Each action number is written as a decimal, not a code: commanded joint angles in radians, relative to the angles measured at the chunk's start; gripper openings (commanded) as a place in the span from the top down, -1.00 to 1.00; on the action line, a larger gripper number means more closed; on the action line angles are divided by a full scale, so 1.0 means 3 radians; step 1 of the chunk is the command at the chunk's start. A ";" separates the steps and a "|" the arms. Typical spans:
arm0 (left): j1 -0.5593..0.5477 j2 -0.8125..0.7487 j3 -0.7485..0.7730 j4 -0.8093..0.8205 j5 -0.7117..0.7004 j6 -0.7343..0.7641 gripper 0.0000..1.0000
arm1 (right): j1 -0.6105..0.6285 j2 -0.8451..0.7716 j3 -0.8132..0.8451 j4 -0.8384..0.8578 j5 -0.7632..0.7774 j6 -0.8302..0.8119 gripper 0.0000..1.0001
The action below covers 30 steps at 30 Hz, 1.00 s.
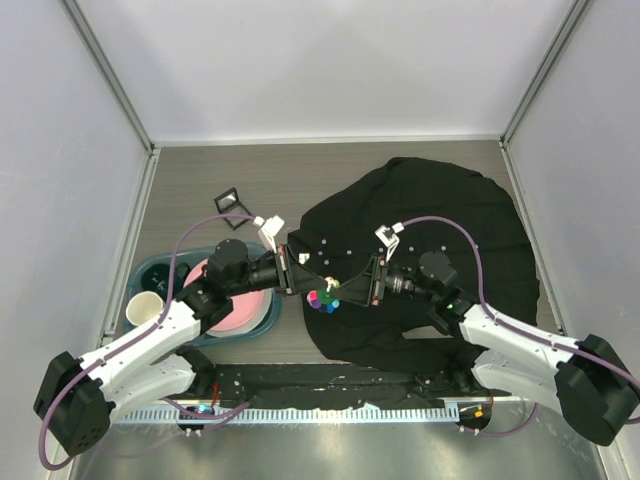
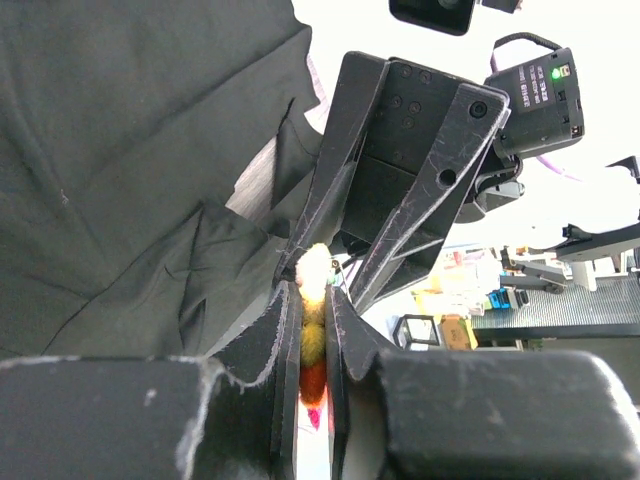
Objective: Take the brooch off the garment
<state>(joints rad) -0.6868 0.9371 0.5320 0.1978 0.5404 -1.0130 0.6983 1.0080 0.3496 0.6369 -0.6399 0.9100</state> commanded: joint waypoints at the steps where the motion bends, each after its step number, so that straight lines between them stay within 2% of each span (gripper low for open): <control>1: -0.0001 -0.0097 0.0042 0.0062 -0.0058 0.0053 1.00 | 0.0024 -0.0312 0.0148 -0.0578 0.0261 -0.0272 0.14; 4: -0.0001 -0.0112 0.0042 0.0057 -0.0068 0.0048 1.00 | 0.0024 -0.0476 0.0246 -0.1028 0.0481 -0.0405 0.08; 7: -0.0001 -0.0107 0.0047 0.0067 -0.0058 0.0053 1.00 | 0.0024 -0.0558 0.0312 -0.1192 0.0538 -0.0400 0.03; 10: -0.0001 -0.0097 0.0047 0.0087 -0.0052 0.0053 1.00 | 0.0024 -0.0558 0.0338 -0.1009 0.0467 -0.0222 -0.06; 11: -0.0001 -0.0097 0.0042 0.0092 -0.0052 0.0053 1.00 | 0.0024 -0.0533 0.0348 -0.0947 0.0446 -0.0165 -0.18; 13: -0.0001 -0.0081 0.0042 0.0102 -0.0047 0.0058 1.00 | 0.0024 -0.0466 0.0358 -0.0758 0.0400 -0.0063 -0.29; 15: -0.0001 -0.0066 0.0037 0.0113 -0.0042 0.0053 1.00 | 0.0019 -0.0359 0.0404 -0.0712 0.0395 -0.0068 -0.32; 21: -0.0001 -0.0076 0.0042 0.0103 -0.0027 0.0048 1.00 | 0.0030 -0.0175 0.0399 -0.0426 0.0318 0.0024 -0.32; 30: -0.0001 -0.0066 0.0047 0.0087 -0.0027 0.0058 1.00 | 0.0025 -0.0118 0.0348 -0.0298 0.0241 0.0035 -0.16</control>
<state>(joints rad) -0.6868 0.9245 0.5320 0.1974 0.5243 -1.0130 0.7010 0.9775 0.4320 0.4671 -0.5461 0.9154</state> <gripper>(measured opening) 0.143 0.592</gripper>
